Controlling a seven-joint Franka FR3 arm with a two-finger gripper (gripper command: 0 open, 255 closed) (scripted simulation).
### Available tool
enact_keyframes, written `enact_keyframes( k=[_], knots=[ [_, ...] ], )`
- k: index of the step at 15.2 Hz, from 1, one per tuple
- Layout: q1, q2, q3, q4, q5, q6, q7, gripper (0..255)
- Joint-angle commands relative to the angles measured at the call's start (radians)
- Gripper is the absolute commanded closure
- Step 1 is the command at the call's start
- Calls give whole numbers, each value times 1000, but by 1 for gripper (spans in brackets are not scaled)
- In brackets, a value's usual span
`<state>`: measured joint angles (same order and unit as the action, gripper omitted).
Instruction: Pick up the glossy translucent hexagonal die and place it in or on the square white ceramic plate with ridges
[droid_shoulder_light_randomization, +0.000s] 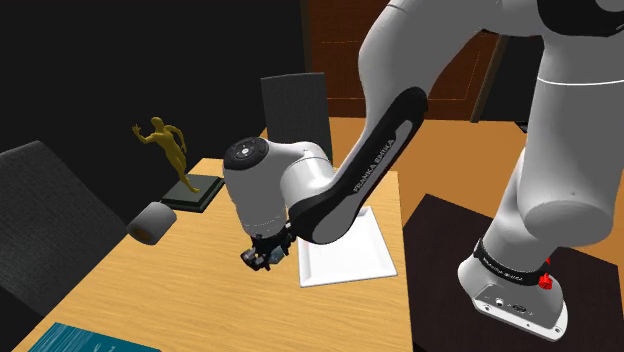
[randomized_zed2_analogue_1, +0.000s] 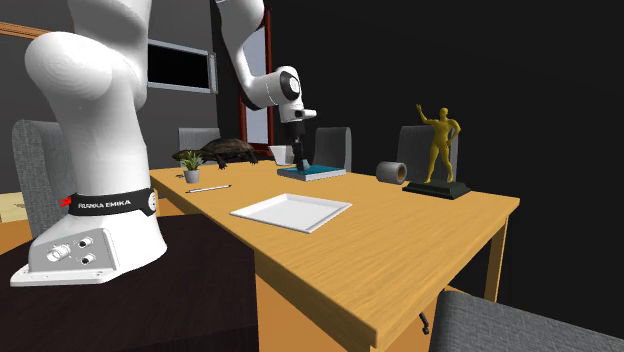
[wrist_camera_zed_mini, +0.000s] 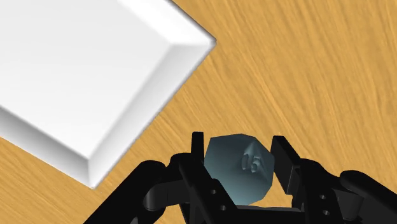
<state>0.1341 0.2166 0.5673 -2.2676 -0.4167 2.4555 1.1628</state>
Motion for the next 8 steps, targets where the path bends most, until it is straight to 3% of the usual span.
enact_keyframes(
  k=[1, 8],
  knots=[
    [-36, -61, 4, -81, 35, 40, -45, 255],
    [-121, -280, -26, -342, 211, 156, -282, 255]
  ],
)
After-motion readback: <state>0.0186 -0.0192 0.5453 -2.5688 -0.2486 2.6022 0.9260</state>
